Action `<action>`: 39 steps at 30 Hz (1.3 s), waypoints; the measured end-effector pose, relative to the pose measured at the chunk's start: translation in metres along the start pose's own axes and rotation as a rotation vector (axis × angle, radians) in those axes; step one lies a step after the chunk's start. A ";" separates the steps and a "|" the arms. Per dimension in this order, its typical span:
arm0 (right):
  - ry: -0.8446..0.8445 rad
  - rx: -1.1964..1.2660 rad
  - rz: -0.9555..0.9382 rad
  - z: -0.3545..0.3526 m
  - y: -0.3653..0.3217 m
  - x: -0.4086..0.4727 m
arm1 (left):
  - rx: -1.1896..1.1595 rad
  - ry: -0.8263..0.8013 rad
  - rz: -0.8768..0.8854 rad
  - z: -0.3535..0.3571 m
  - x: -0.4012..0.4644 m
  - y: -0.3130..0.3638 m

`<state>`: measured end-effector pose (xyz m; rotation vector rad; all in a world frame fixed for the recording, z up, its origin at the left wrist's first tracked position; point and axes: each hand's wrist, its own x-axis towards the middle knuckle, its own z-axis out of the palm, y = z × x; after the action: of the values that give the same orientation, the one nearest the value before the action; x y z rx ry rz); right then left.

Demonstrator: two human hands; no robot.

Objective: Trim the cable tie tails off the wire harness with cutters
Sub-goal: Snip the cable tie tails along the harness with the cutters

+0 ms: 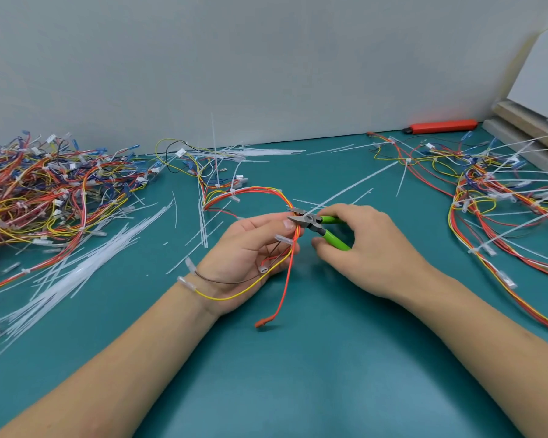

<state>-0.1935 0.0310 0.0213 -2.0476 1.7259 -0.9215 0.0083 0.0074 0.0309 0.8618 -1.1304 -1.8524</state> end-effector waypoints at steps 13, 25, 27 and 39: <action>0.020 -0.004 -0.015 0.002 0.002 0.001 | 0.012 0.000 -0.002 -0.001 0.001 -0.001; 0.037 0.006 0.006 0.000 0.002 -0.001 | 0.031 -0.004 -0.007 0.000 0.001 -0.001; 0.020 -0.035 -0.004 -0.001 0.000 -0.001 | 0.025 -0.009 -0.010 0.000 0.001 0.000; -0.002 -0.062 -0.022 0.000 0.004 0.002 | 0.042 -0.005 -0.006 0.001 0.001 -0.001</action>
<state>-0.1967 0.0287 0.0196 -2.1098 1.7554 -0.8821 0.0072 0.0071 0.0300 0.8855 -1.1749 -1.8430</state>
